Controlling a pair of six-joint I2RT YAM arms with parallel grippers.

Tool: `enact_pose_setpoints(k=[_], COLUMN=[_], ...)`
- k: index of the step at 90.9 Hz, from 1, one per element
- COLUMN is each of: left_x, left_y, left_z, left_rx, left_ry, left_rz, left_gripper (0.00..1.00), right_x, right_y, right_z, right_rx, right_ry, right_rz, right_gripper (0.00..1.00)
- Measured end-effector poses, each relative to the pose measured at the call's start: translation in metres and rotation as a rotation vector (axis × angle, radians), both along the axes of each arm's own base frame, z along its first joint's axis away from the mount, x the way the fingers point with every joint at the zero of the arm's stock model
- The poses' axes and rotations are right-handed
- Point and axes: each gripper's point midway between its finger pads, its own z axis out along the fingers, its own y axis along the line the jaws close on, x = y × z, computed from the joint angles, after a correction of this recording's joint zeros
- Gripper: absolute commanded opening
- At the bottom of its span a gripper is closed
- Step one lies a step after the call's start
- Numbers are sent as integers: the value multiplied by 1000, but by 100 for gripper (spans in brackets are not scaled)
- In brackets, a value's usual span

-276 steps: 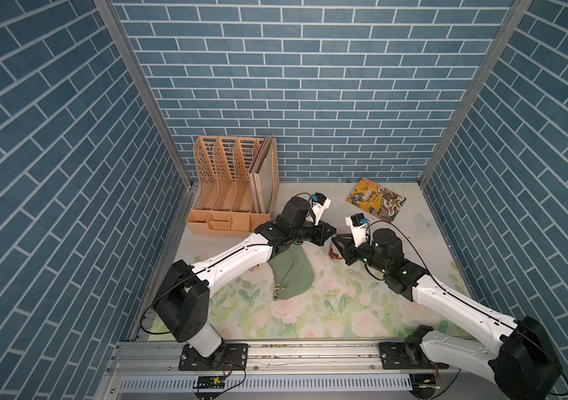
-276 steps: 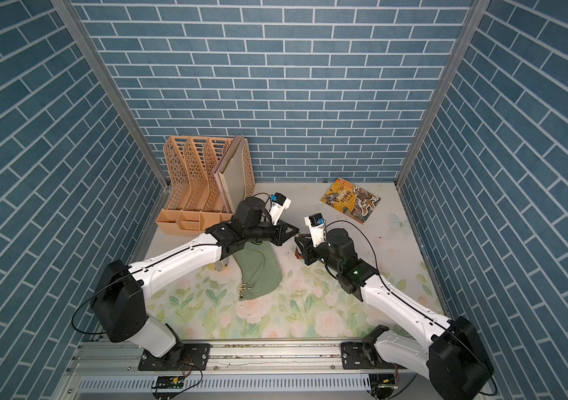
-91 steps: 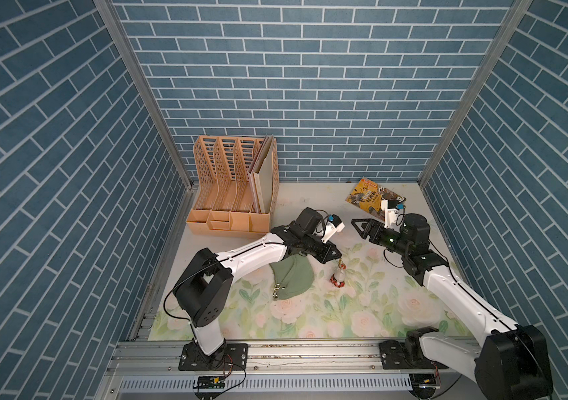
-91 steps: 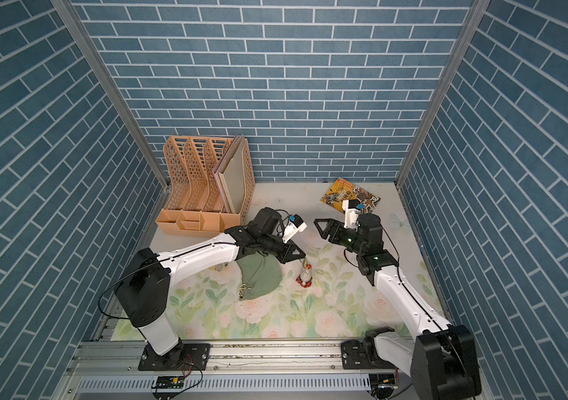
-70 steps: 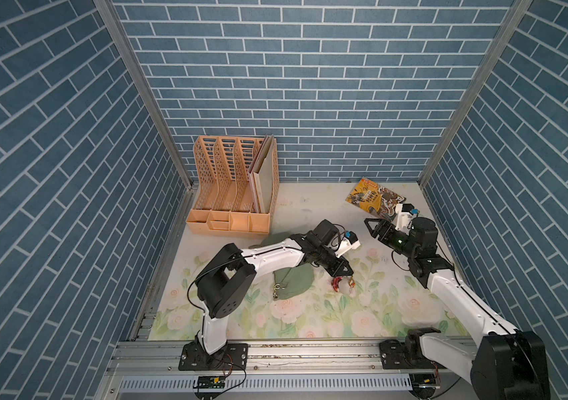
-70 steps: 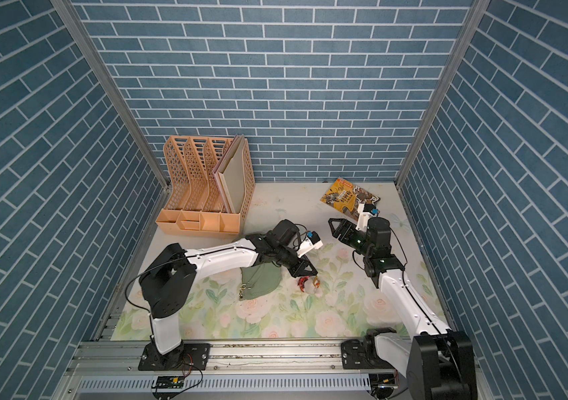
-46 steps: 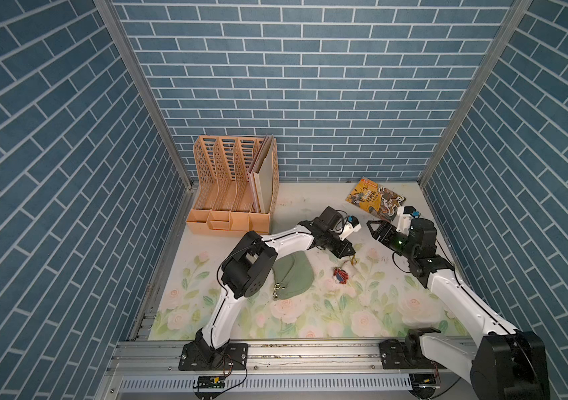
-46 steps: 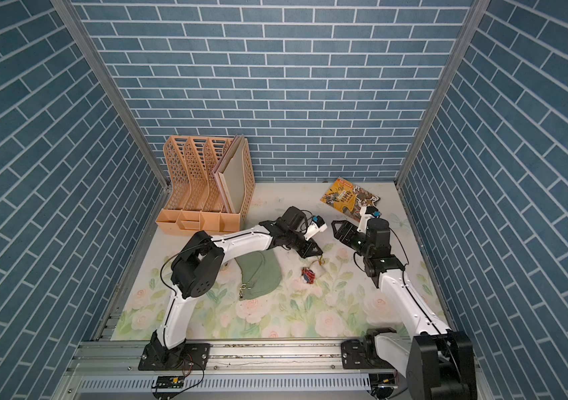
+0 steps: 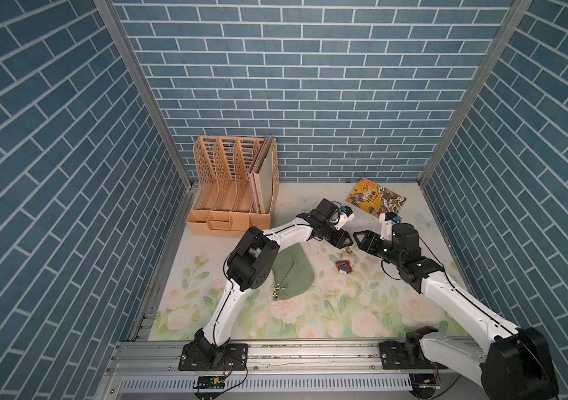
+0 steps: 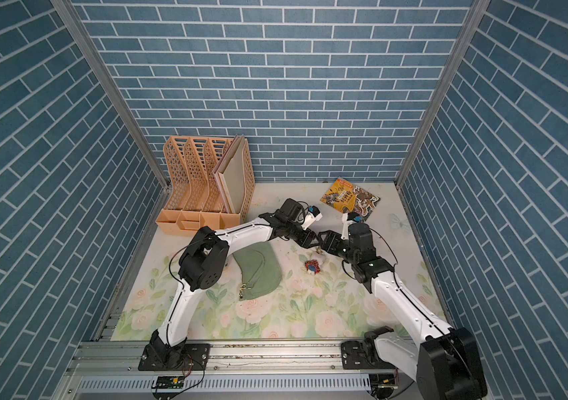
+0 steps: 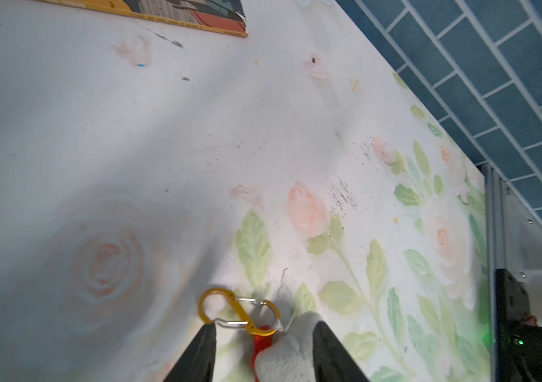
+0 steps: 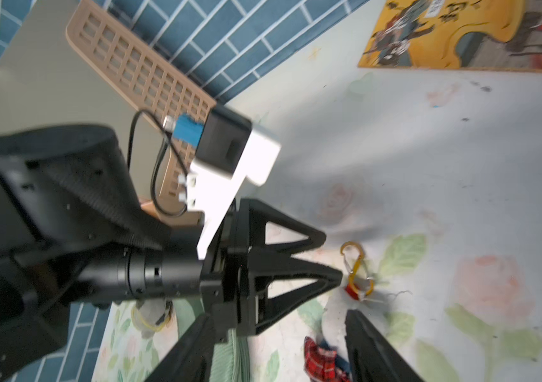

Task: Remove the decoration from the bag
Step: Place the decoration item at the center of the board, then adjust the bag at the center of the board.

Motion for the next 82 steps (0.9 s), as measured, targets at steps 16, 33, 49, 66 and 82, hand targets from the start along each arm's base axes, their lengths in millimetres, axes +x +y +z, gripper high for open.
enact_pose_setpoints(k=[16, 33, 49, 66, 82], left_x=[15, 16, -2, -25, -35], left_y=[57, 122, 176, 213, 233], left_z=[48, 129, 160, 146, 147], left_rx=[-16, -90, -104, -70, -74], left_ry=[-49, -183, -264, -251, -255], left_rz=[148, 307, 435, 523, 572], left_gripper=[56, 56, 57, 57, 57], right_x=[-35, -78, -98, -93, -90], right_y=[50, 112, 149, 153, 153], right_z=[-11, -54, -97, -127, -146], right_rx=[-56, -181, -309, -390, -474], right_ry=[11, 80, 145, 191, 202], right_rz=[136, 328, 453, 455, 490], right_gripper=[59, 59, 60, 48, 17])
